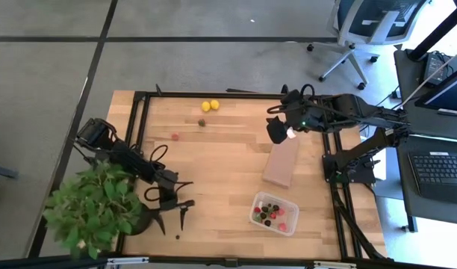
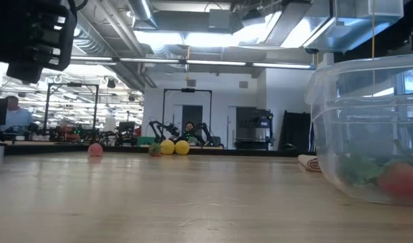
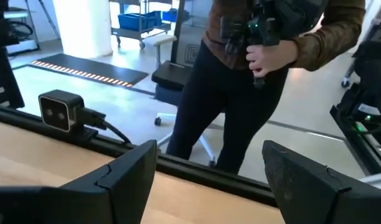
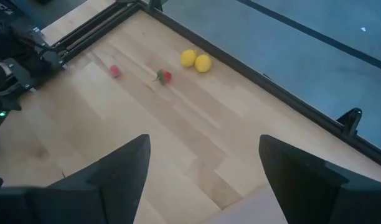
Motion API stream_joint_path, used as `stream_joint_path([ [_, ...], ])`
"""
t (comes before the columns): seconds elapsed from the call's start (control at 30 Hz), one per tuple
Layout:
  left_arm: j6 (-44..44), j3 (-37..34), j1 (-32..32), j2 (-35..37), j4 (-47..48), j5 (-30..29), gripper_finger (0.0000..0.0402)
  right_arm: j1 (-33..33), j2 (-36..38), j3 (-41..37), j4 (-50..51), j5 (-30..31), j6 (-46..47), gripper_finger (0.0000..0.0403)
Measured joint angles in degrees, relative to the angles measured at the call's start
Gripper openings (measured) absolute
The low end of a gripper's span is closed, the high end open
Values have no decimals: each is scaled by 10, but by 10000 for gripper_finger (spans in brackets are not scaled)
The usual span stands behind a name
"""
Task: Pick and placing Produce into tupperware
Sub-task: Put the blueberry into the transparent container
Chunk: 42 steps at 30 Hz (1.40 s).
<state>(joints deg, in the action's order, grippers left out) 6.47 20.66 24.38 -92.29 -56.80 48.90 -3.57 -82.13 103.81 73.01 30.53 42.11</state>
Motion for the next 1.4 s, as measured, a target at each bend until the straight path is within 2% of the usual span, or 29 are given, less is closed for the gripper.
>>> stream_joint_path([
  [0.2,11,42,5,0,100,0,282,0,0,0,0,0,-5,301],
  [0.3,27,62,5,0,120,-14,282,0,0,0,0,0,-4,301],
  [0.43,45,79,5,0,128,-64,282,0,0,0,1,0,-9,301],
  [0.67,47,90,19,0,127,-190,282,0,0,0,1,-1,-47,301],
  [0.87,52,96,45,0,125,-241,282,0,0,0,1,0,-51,301],
  [1.03,53,96,54,-15,118,-241,282,0,0,0,1,0,-49,301],
  [1.27,57,96,58,-55,59,-212,282,0,0,0,0,-1,-19,301],
  [1.4,59,96,58,-62,60,-196,282,-1,-3,0,0,-1,-16,301],
])
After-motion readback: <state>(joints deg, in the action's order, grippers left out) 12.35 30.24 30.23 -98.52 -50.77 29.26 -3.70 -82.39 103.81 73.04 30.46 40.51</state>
